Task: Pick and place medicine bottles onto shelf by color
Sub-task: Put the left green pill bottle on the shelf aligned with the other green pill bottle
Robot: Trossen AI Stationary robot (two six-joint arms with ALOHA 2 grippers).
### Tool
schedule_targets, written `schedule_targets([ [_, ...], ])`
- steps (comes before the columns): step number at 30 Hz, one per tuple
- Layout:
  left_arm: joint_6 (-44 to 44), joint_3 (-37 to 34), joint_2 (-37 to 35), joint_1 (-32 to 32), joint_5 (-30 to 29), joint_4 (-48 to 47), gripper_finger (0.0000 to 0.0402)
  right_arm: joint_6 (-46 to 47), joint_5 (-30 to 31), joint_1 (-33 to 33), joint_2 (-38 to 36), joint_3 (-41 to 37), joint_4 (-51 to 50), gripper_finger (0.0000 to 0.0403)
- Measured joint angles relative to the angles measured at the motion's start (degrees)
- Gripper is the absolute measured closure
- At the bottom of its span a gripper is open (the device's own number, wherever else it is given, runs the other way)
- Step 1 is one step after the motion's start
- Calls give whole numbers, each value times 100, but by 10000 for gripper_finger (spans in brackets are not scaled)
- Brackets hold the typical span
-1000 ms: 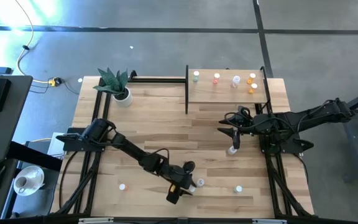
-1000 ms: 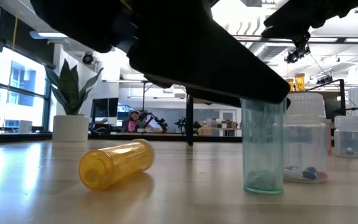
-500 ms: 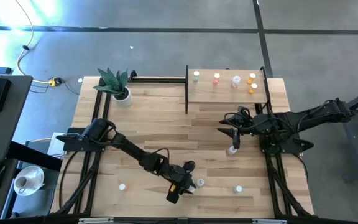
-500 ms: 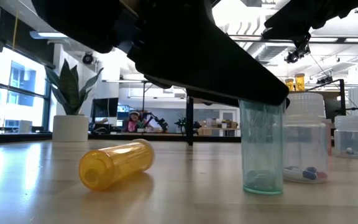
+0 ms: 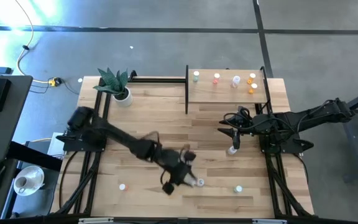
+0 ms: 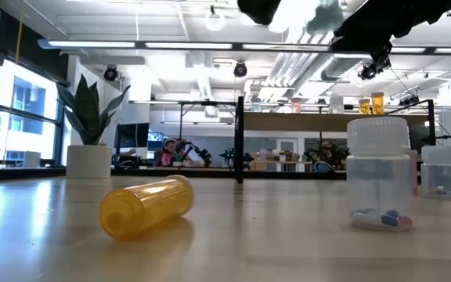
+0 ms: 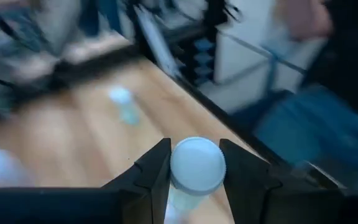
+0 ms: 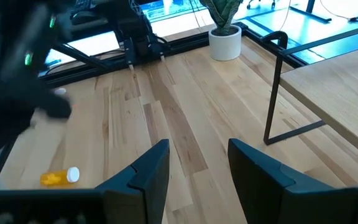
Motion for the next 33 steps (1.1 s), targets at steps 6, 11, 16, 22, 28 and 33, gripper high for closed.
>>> schedule_targets([
  [6,424,-6,-693,817,-782,-184,287,-4,0,0,0,0,8,247],
  [11,326,-3,-1035,1828,-836,-79,287,-6,0,0,0,0,0,247],
  [16,52,37,-1147,2895,-671,146,288,-10,0,0,0,0,9,247],
  [22,-323,725,-1047,3819,-571,-626,288,-16,2,0,0,0,24,247],
  [28,-590,1210,-848,4149,-574,-1011,288,-41,4,0,0,0,47,247],
  [33,-621,1435,-453,4162,-573,-1089,288,-21,4,0,0,0,40,247],
])
